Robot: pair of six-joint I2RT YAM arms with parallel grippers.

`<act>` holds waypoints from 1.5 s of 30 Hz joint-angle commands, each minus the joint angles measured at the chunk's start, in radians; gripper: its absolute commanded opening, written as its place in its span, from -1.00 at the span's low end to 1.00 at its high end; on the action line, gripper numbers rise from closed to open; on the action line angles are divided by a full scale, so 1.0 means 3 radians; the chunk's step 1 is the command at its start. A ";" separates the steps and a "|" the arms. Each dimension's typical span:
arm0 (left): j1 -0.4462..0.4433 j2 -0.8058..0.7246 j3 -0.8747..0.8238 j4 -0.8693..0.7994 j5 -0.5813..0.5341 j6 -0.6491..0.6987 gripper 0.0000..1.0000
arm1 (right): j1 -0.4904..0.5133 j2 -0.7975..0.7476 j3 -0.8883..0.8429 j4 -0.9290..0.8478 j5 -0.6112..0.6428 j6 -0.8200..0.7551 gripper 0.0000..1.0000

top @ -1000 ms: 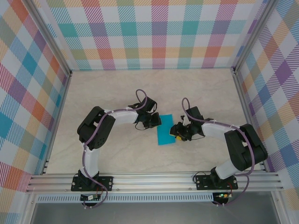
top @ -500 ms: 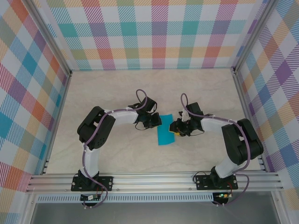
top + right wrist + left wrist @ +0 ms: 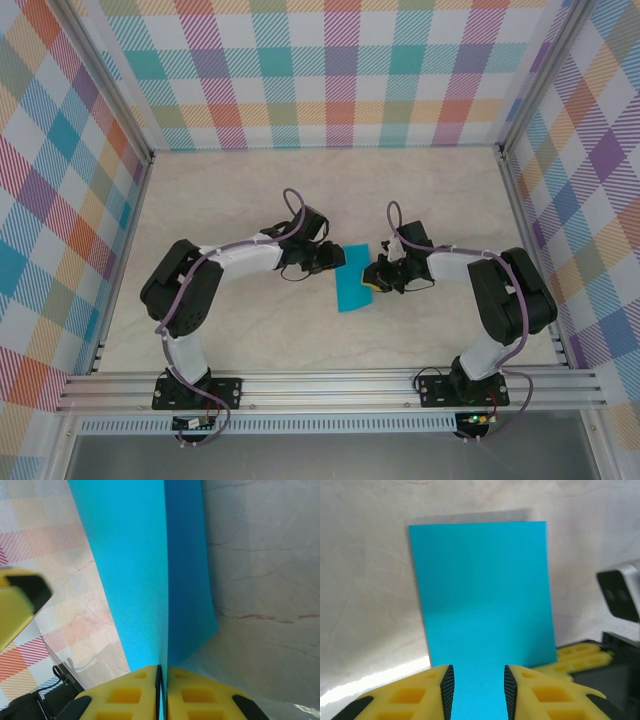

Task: Fold a paper plane with a square sheet of paper (pick it up from the middle)
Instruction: Third fold the triangle at the center of the table.

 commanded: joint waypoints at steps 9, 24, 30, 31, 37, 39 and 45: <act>-0.0746 -0.0553 -0.0162 -0.0346 -0.0686 0.0602 0.05 | -0.0022 -0.0145 -0.0217 0.0282 -0.0051 0.0456 -0.70; -0.1627 0.0014 0.0457 -0.1024 -0.1809 0.1148 0.16 | -0.0031 -0.0153 -0.0040 -0.0006 -0.0058 0.0259 -0.58; -0.1793 0.0262 0.0691 -0.1211 -0.1998 0.1291 0.18 | -0.0048 -0.0145 -0.0012 -0.0026 -0.0095 0.0253 -0.59; -0.1807 0.0289 0.0720 -0.1230 -0.2050 0.1309 0.19 | -0.0051 -0.0145 -0.0008 -0.0026 -0.0096 0.0253 -0.59; -0.1907 0.0518 0.0907 -0.1407 -0.2403 0.1389 0.19 | -0.0063 -0.0108 0.0019 -0.0028 -0.0154 0.0253 -0.60; -0.1938 0.0558 0.0941 -0.1437 -0.2534 0.1399 0.17 | -0.0065 -0.0101 0.0028 -0.0039 -0.0160 0.0253 -0.60; -0.1947 0.0550 0.0925 -0.1394 -0.2743 0.1404 -0.02 | -0.0079 -0.0107 0.0040 -0.0067 -0.0168 0.0239 -0.60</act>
